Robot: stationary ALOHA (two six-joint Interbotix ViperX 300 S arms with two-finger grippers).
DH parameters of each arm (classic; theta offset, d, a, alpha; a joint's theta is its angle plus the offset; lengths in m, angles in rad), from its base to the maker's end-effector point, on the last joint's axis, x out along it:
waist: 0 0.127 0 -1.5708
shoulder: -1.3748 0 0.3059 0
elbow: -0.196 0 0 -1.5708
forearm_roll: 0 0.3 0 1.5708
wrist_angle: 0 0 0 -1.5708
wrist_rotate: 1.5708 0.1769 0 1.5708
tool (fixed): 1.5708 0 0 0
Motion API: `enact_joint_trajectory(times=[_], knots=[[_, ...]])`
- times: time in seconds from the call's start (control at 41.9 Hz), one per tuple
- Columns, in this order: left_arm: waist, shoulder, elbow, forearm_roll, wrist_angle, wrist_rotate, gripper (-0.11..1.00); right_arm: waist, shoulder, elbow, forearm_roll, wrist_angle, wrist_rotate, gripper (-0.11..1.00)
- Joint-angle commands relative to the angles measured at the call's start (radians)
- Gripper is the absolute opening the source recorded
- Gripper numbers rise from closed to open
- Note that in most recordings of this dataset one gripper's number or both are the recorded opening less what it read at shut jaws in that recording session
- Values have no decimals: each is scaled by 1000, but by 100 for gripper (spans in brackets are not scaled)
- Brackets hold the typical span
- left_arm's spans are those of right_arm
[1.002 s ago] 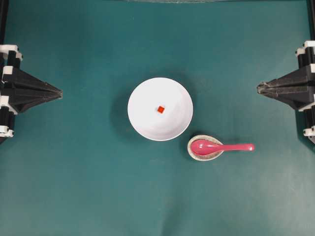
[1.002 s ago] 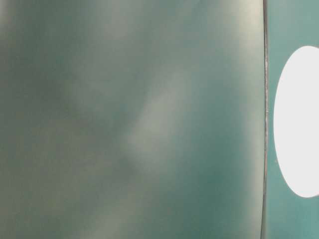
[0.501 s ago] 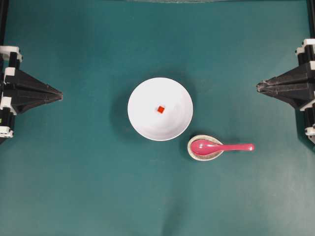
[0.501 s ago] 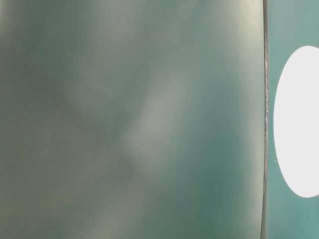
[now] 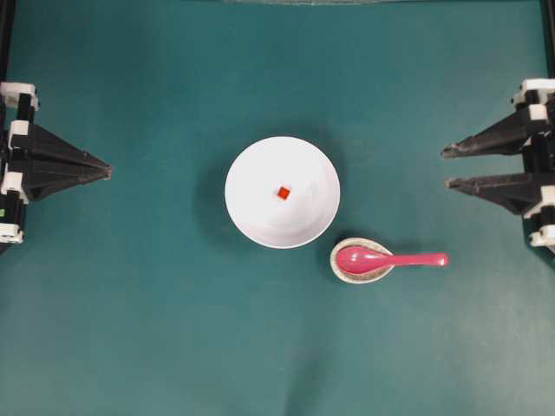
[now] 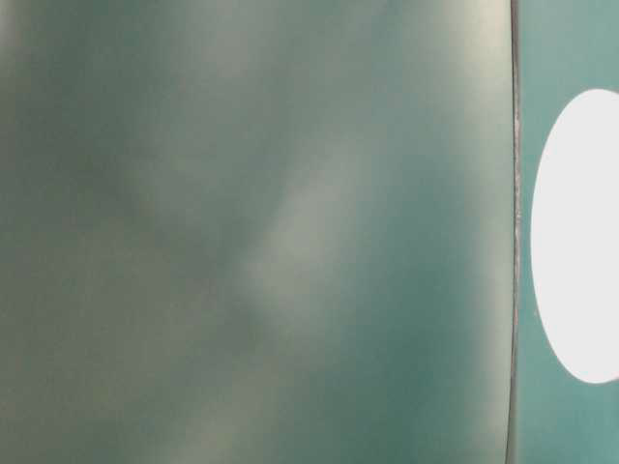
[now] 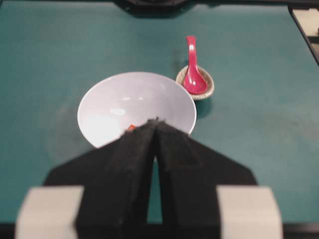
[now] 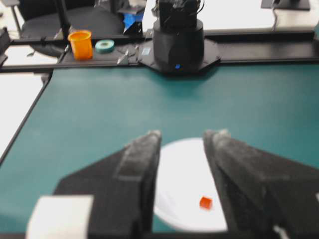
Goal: Grip the spoon and scoop the red block from the bowl with right arm.
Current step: 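Move the right gripper toward the pink spoon handle in the spoon rest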
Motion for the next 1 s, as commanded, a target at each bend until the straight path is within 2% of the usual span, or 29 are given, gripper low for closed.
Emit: enact_joint_trajectory(times=[0.0,0.095,0.334,0.501,0.668,0.978], knots=[[12,3,-28,2,3,6,0,18,37,12,5,-34,0,47],[26,2,-28,3,6,11,0,37,71,51,15,-95,2,47],[35,-3,-29,8,43,14,0,91,199,173,89,-371,2,47],[35,-3,-31,8,58,14,0,130,296,227,132,-508,2,47],[37,-3,-31,8,58,14,0,179,388,252,169,-606,2,47],[35,-5,-31,8,60,14,0,267,511,273,247,-695,2,47]])
